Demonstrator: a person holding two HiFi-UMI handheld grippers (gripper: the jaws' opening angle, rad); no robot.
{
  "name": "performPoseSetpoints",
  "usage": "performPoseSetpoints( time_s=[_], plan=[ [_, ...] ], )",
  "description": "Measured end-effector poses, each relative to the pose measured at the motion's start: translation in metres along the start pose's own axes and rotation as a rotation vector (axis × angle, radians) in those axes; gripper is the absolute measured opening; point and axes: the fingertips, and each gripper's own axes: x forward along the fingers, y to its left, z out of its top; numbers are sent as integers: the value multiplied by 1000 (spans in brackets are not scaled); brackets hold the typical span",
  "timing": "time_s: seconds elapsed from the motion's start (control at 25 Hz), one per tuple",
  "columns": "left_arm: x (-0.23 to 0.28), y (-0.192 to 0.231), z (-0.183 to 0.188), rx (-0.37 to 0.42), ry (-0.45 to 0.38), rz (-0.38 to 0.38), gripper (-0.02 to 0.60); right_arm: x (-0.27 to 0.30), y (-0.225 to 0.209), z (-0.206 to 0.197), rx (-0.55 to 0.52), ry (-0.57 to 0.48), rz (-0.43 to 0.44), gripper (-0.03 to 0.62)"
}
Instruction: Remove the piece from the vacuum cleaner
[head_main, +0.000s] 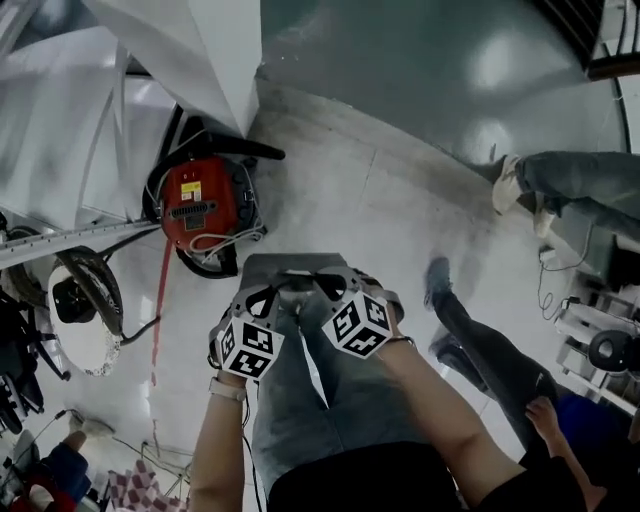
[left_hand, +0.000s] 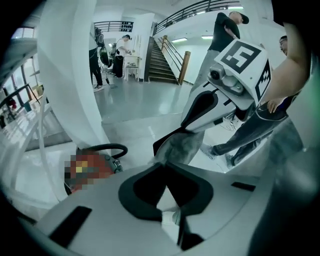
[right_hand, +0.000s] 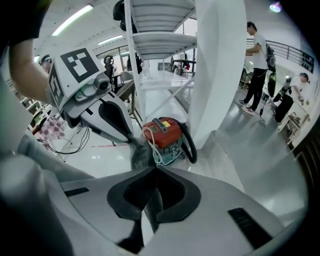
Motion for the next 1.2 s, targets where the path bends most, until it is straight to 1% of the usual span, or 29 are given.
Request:
performPoseSetpoints(
  time_s=[0.16, 0.24, 0.36, 0.52, 0.8, 1.0, 1.2],
  plan=[
    [-23, 1, 52, 33, -41, 21, 38, -46, -23, 22, 12, -42, -51, 37],
    [-36, 0, 74, 37, -57, 25, 38, -69, -31, 32, 7, -57, -69, 35],
    [-62, -14, 103, 37, -71, 19, 38, -109, -36, 47, 9, -71, -81, 35],
    [-98, -28, 141, 59, -94, 26, 38, -160, -41, 67, 7, -99, -101, 35],
    [-159, -35, 217, 134, -177, 62, 38, -246, -57, 111, 8, -189, -187, 35],
    [-201, -43, 262, 179, -249, 84, 38, -302, -57, 138, 1, -244, -247, 34],
    [-241, -48, 304, 243, -317, 110, 38, -354, -60, 166, -4, -308, -315, 34]
  ],
)
